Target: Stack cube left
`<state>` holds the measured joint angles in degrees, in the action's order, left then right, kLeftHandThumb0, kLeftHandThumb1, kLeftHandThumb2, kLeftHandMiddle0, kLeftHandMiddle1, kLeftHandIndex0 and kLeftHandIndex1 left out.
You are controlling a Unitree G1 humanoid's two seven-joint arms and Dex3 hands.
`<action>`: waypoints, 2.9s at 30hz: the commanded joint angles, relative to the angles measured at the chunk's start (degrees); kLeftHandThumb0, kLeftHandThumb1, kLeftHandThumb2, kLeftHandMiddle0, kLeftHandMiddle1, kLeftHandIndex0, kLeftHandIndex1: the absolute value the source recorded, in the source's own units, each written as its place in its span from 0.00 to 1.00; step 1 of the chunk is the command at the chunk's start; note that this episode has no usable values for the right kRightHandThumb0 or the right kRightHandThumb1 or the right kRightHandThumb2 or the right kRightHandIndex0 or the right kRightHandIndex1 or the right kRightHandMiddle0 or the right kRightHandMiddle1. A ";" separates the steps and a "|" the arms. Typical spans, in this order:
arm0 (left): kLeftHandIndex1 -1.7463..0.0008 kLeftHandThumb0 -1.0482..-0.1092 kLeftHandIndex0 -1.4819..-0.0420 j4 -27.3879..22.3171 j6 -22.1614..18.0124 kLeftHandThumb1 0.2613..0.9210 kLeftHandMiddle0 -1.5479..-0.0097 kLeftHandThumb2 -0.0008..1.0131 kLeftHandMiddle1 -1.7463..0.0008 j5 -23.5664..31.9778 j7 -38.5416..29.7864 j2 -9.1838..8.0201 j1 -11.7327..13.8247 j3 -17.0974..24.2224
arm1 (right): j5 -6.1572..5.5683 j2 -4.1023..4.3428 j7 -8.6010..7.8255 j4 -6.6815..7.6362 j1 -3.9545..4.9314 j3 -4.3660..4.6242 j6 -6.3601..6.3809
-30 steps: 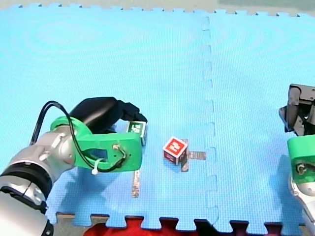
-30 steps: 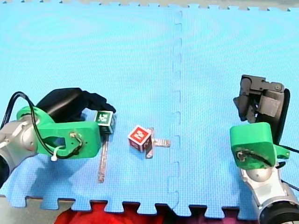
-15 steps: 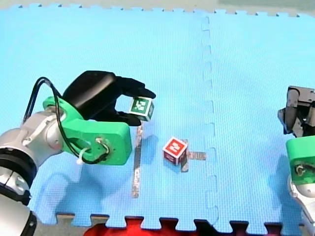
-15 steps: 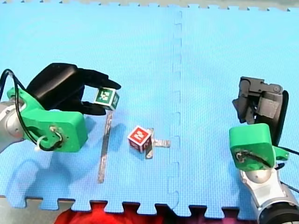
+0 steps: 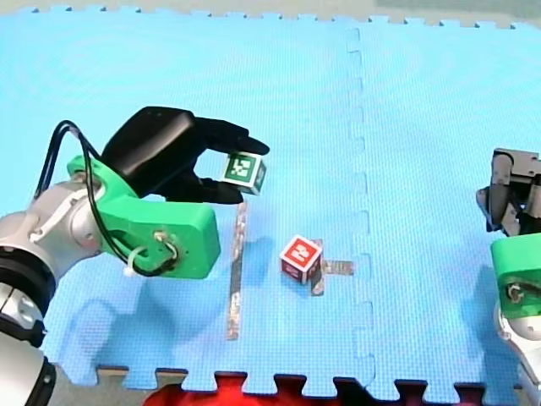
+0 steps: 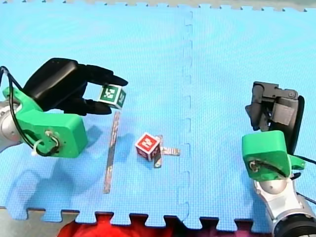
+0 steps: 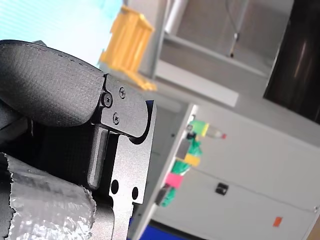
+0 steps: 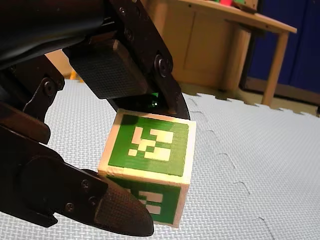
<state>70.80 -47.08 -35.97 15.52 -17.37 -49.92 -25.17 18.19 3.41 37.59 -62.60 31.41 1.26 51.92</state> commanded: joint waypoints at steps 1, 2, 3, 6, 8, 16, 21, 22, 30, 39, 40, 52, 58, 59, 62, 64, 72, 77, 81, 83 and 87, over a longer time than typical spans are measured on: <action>0.96 0.62 0.22 -0.38 -0.48 1.00 0.43 0.01 0.00 0.16 -0.45 0.11 -0.10 -0.14 | 0.05 0.18 0.19 0.06 -0.05 -0.03 -0.16; 0.96 0.62 0.22 -0.49 -0.50 1.00 0.43 0.01 0.00 0.05 -0.49 0.32 -0.05 -0.25 | 0.07 0.18 0.21 0.07 -0.05 -0.01 -0.18; 0.96 0.61 0.22 -0.63 -0.47 1.00 0.43 0.01 0.00 -0.09 -0.41 0.54 0.04 -0.38 | 0.09 0.19 0.23 0.07 -0.03 0.01 -0.21; 0.96 0.61 0.22 -1.06 -0.34 1.00 0.42 0.01 0.00 -0.51 -0.07 1.09 0.28 -0.75 | 0.14 0.26 0.29 0.06 0.04 0.05 -0.30; 0.96 0.61 0.22 -1.31 -0.41 1.00 0.41 0.02 0.00 -0.80 -0.09 1.42 0.38 -1.06 | 0.15 0.30 0.31 -0.01 0.10 0.07 -0.32; 0.96 0.60 0.22 -2.70 0.32 1.00 0.40 0.02 0.00 -2.18 -0.98 3.52 0.98 -3.06 | 0.06 0.26 0.34 -0.19 0.40 0.11 -0.35; 0.96 0.58 0.22 -3.58 -0.08 1.00 0.46 0.04 0.01 -0.84 -4.61 4.23 1.44 -2.97 | 0.00 0.18 0.36 -0.06 0.44 0.12 -0.34; 0.96 0.57 0.22 -3.65 -0.25 1.00 0.47 0.04 0.02 -0.56 -5.40 4.26 1.50 -2.91 | 0.00 0.16 0.37 -0.04 0.44 0.12 -0.34; 0.98 0.53 0.23 -4.21 -0.48 1.00 0.45 0.07 0.12 0.31 -9.27 4.98 1.84 -3.02 | 0.32 0.05 0.96 0.26 0.38 0.27 -0.54; 0.99 0.53 0.24 -4.78 -0.79 1.00 0.44 0.07 0.13 -0.12 -10.54 4.90 1.96 -3.62 | 0.48 0.12 1.26 0.66 0.37 0.28 -0.71; 0.99 0.54 0.24 -4.82 -0.90 1.00 0.44 0.07 0.13 -0.10 -10.73 4.91 2.11 -3.70 | 0.47 0.12 1.24 0.72 0.38 0.26 -0.74; 0.99 0.55 0.24 -4.59 -1.13 1.00 0.44 0.05 0.11 -0.99 -10.17 4.80 2.54 -4.39 | 0.32 0.07 1.17 0.96 0.35 0.12 -0.61; 1.00 0.53 0.26 -4.29 0.09 1.00 0.43 0.05 0.31 -0.92 -12.81 4.71 2.09 -4.76 | 0.33 0.04 1.16 0.99 0.40 0.16 -0.56; 1.00 0.53 0.26 -4.32 0.37 1.00 0.41 0.05 0.40 -0.81 -13.33 4.73 2.06 -4.71 | 0.32 0.01 1.16 0.97 0.42 0.16 -0.53; 1.00 0.52 0.27 -4.53 1.03 1.00 0.37 0.05 0.56 -0.50 -14.52 4.76 2.00 -4.55 | 0.29 -0.08 1.19 0.97 0.45 0.16 -0.45; 1.00 0.51 0.27 -4.71 1.72 1.00 0.36 0.06 0.58 -0.46 -15.11 4.78 1.95 -4.56 | 0.16 -0.10 1.08 0.97 0.42 0.09 -0.28; 1.00 0.50 0.27 -5.20 2.96 1.00 0.35 0.06 0.60 -0.81 -15.08 4.98 2.21 -4.89 | 0.14 -0.32 1.20 1.03 0.09 0.08 -0.03; 1.00 0.48 0.28 -5.07 3.20 1.00 0.35 0.06 0.61 -0.68 -15.00 5.09 2.25 -4.86 | 0.43 -0.35 1.48 1.07 -0.01 0.22 -0.25; 1.00 0.48 0.28 -5.14 3.93 1.00 0.34 0.06 0.61 -0.65 -14.67 5.26 2.30 -4.75 | 0.68 -0.41 1.81 0.88 0.11 0.37 -0.40; 1.00 0.48 0.28 -5.24 4.36 1.00 0.34 0.06 0.62 -0.71 -14.32 5.29 2.32 -4.74 | 0.82 -0.48 1.96 0.81 0.15 0.44 -0.43; 1.00 0.47 0.28 -5.06 4.95 1.00 0.34 0.06 0.62 -0.99 -13.58 5.47 2.02 -4.95 | 0.94 -0.55 2.08 0.65 0.18 0.47 -0.43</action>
<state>65.75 -42.41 -36.72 1.59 -11.90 -47.62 -30.00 19.21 2.76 39.45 -61.86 31.62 1.79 51.60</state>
